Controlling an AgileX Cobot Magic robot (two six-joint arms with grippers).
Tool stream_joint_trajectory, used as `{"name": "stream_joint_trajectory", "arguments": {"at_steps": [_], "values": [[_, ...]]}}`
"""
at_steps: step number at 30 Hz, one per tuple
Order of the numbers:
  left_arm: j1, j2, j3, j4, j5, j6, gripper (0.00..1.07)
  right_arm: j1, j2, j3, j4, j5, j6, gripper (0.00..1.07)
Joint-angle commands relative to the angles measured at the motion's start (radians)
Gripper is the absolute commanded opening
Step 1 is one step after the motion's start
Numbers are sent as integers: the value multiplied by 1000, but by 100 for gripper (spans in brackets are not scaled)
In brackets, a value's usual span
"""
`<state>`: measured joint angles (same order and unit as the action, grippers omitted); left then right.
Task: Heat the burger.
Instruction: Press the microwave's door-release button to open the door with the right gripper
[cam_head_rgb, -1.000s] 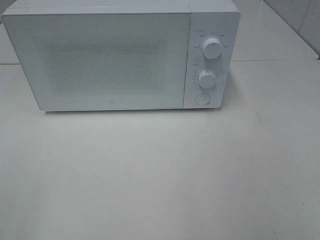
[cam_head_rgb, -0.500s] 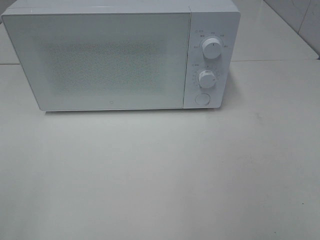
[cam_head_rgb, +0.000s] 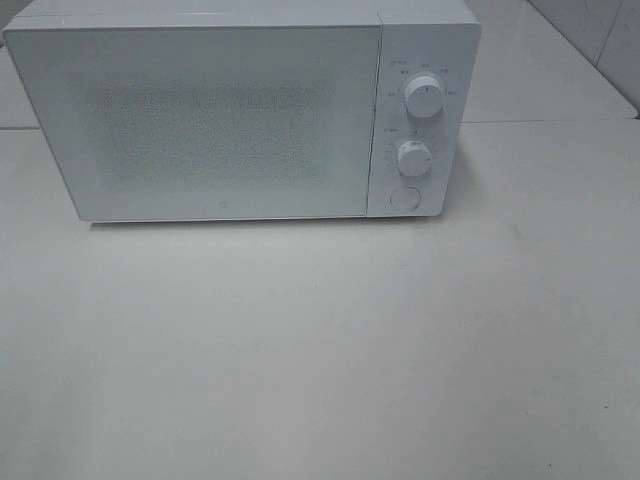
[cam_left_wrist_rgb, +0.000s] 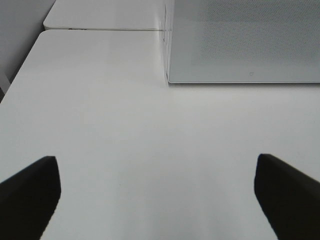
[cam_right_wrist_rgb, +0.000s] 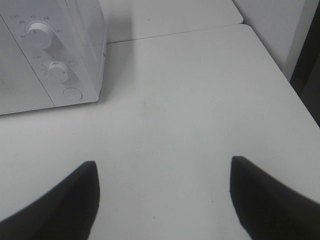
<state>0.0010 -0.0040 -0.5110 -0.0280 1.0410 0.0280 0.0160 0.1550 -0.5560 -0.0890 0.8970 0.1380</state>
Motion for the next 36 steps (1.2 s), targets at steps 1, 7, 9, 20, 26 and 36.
{"name": "stream_joint_trajectory", "arguments": {"at_steps": [1,7,9,20,26,36], "values": [[1,-21,6,-1,-3,-8,98,-4,92,-6,-8,-127,-3,78],[1,-21,6,-1,-3,-8,98,-4,239,-6,-8,-271,-3,77],[1,-21,6,-1,-3,-8,98,-4,261,-6,-8,-292,-3,76],[1,-21,6,-1,-3,-8,98,-4,536,-6,-8,-550,-2,76],[1,-21,6,-1,-3,-8,98,-4,654,8,-8,-706,-2,76],[1,-21,6,-1,-3,-8,98,-4,817,138,-6,-1107,-2,76]]}}
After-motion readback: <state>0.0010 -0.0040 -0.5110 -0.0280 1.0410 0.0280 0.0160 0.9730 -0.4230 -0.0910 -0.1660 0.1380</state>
